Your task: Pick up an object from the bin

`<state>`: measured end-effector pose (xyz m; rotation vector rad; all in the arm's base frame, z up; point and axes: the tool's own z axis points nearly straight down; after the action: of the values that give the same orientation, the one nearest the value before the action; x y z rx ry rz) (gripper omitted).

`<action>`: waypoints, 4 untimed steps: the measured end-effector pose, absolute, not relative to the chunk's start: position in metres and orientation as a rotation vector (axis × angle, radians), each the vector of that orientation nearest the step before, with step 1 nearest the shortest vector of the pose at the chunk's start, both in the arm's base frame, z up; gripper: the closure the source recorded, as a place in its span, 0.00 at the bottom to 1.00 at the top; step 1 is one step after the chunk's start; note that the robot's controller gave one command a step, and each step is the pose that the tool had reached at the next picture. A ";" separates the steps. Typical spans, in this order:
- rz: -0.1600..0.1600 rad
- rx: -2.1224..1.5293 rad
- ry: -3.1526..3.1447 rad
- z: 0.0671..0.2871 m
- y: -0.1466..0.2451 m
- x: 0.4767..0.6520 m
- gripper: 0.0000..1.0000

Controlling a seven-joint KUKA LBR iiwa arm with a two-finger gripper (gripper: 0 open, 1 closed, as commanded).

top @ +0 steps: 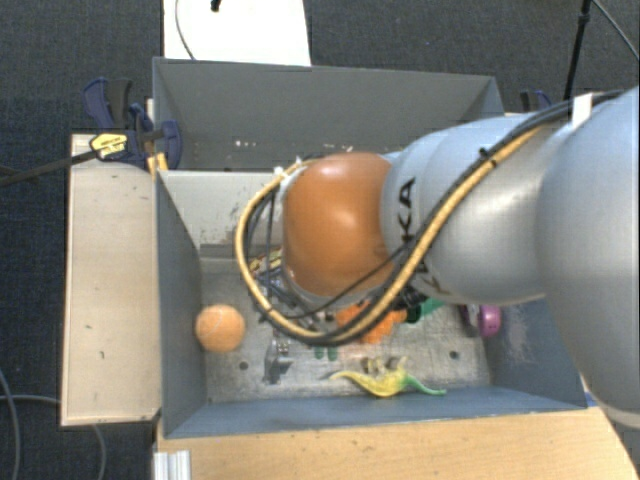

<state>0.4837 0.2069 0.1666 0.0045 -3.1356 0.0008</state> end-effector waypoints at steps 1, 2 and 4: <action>-0.002 -0.003 -3.143 0.170 0.206 0.486 0.00; -0.004 -0.093 -3.145 0.141 0.228 0.498 0.00; -0.004 -0.275 -3.132 0.076 0.240 0.526 1.00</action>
Offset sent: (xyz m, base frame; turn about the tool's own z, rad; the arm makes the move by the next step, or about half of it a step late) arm 0.0223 0.0410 -0.0563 0.1110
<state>0.5260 0.2404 0.0760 -0.2753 -3.1325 -0.0038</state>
